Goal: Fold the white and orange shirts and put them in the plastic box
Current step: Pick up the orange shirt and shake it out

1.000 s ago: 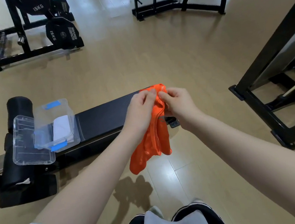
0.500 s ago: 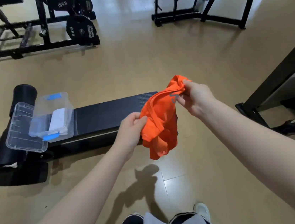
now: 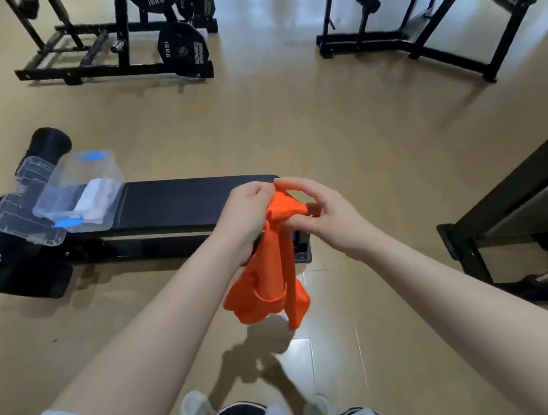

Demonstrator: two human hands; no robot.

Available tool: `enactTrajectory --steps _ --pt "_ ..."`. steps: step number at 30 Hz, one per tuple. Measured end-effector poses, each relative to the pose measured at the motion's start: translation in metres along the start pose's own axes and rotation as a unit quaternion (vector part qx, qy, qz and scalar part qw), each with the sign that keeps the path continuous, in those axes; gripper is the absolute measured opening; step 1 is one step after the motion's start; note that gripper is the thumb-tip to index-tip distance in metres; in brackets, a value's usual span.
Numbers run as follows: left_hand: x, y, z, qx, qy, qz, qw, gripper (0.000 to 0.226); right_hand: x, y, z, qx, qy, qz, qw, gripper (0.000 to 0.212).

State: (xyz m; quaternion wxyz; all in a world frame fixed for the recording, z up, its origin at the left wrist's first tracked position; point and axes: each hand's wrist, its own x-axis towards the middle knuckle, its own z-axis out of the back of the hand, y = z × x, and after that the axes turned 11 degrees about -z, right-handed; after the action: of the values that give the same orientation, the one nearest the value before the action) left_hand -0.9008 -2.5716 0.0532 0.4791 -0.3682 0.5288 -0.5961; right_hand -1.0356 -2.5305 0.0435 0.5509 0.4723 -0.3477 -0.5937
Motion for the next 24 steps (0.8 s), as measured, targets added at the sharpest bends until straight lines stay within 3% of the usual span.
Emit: enactTrajectory --steps 3,6,9,12,17,21,24 --pt "-0.009 -0.006 -0.019 0.037 0.002 0.032 0.999 0.041 0.000 -0.002 0.009 0.020 -0.069 0.019 0.997 0.029" --pt "-0.019 -0.007 -0.033 0.020 0.017 0.044 0.999 0.065 0.003 -0.002 0.023 0.108 -0.110 -0.015 0.988 0.035" --pt "-0.022 0.009 -0.032 0.131 0.091 -0.024 0.987 0.037 0.008 -0.008 0.038 0.123 -0.128 -0.033 0.984 0.034" --pt "-0.017 0.034 -0.020 0.234 0.137 -0.022 0.962 0.024 0.014 -0.019 0.053 0.216 -0.156 -0.089 0.960 0.028" --pt "-0.011 0.052 -0.006 0.279 0.126 0.004 0.952 0.023 0.020 -0.035 0.087 0.360 -0.197 -0.130 0.903 0.023" --pt "0.001 0.067 -0.008 0.386 0.097 0.003 0.917 0.014 0.027 -0.052 0.104 0.329 -0.224 -0.150 0.905 0.018" --pt "0.013 0.077 -0.006 0.401 0.015 0.035 0.915 0.013 0.043 -0.055 0.112 0.343 -0.244 -0.156 0.894 0.021"
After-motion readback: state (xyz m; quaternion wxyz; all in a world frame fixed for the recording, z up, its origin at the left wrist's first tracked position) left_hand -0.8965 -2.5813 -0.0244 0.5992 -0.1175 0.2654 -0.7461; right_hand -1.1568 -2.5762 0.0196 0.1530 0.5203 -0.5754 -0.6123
